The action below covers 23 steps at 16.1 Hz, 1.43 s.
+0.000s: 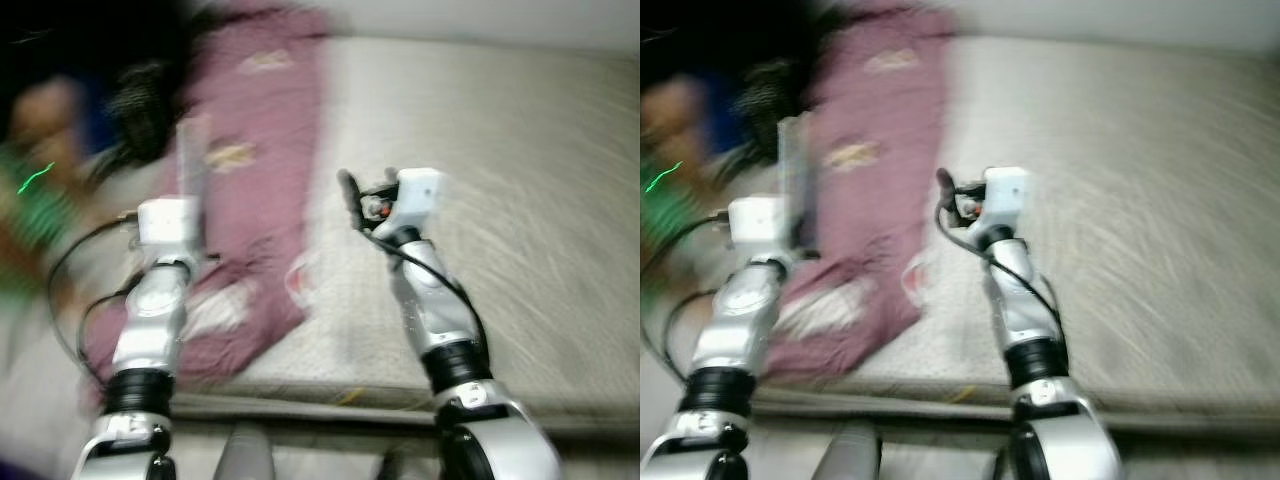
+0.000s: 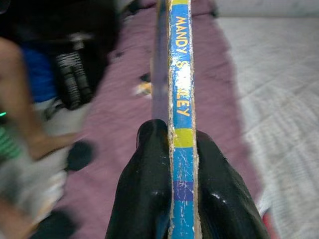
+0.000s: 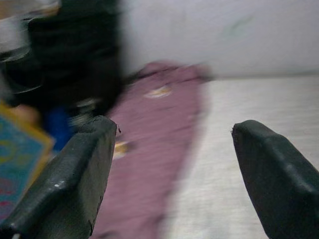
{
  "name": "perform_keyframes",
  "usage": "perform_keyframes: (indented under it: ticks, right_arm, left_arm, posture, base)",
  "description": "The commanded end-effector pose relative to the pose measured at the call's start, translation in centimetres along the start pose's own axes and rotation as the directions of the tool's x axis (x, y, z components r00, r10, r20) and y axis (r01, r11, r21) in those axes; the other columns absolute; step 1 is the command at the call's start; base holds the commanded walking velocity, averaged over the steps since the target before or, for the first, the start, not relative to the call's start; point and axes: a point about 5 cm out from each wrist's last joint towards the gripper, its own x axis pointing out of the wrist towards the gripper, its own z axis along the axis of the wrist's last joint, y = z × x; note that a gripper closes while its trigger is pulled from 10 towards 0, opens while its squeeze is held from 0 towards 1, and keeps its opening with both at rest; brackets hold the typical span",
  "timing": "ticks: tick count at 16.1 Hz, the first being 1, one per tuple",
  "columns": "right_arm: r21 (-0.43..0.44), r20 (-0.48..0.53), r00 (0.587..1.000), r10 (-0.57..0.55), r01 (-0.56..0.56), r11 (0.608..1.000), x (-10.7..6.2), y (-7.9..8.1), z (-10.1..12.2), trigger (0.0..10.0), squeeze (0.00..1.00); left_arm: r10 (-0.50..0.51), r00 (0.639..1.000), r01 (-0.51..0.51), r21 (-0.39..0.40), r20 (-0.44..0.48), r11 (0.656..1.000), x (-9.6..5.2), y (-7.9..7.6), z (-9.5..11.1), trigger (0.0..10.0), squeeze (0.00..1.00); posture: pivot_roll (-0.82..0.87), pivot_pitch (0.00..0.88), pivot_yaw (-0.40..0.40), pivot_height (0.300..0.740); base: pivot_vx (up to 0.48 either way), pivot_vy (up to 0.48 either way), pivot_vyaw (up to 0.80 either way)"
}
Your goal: Clean up the room
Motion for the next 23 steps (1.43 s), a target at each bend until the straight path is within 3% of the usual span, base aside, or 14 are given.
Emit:
perform_keyframes:
  ticks: [1,5,11,14,23]
  right_arm:
    - [0.005,-0.022,0.998,-0.054,0.054,0.999,-0.4,-1.2,-0.5,10.0,0.0]
    - [-0.009,0.002,0.998,-0.069,0.069,0.998,-0.3,-1.4,-0.3,10.0,0.0]
    - [0.013,0.001,0.995,-0.101,0.101,0.995,-0.8,-1.8,-0.4,10.0,0.0]
    - [0.005,-0.013,0.998,-0.062,0.062,0.998,-0.8,-1.0,-0.8,10.0,0.0]
    - [-0.009,-0.035,0.999,-0.03,0.029,1.0,-0.4,-0.3,-1.0,10.0,0.0]
  left_arm:
    - [-0.082,0.993,0.082,0.009,0.086,0.997,0.4,-2.2,1.8,10.0,0.0]
    - [-0.094,0.991,0.094,0.005,0.097,0.996,0.6,-2.3,2.0,10.0,0.0]
    - [-0.136,0.981,0.151,-0.099,0.138,0.984,0.0,-3.4,2.1,10.0,0.0]
    - [-0.161,0.977,0.171,-0.07,0.138,0.983,-0.2,-3.8,2.0,10.0,0.0]
    - [-0.138,0.98,0.154,-0.11,0.141,0.982,-0.6,-3.7,1.6,10.0,0.0]
  posture:
    - [0.06,0.0,-0.012,0.74]
    - [0.08,0.0,-0.019,0.74]
    - [0.03,0.0,-0.02,0.74]
    - [0.05,0.0,-0.035,0.74]
    - [0.06,0.024,-0.069,0.74]
  base:
    - [0.0,0.0,0.0]
    - [0.0,0.0,0.0]
    - [0.0,0.0,0.0]
    - [0.0,0.0,0.0]
    - [0.0,-0.027,0.0]
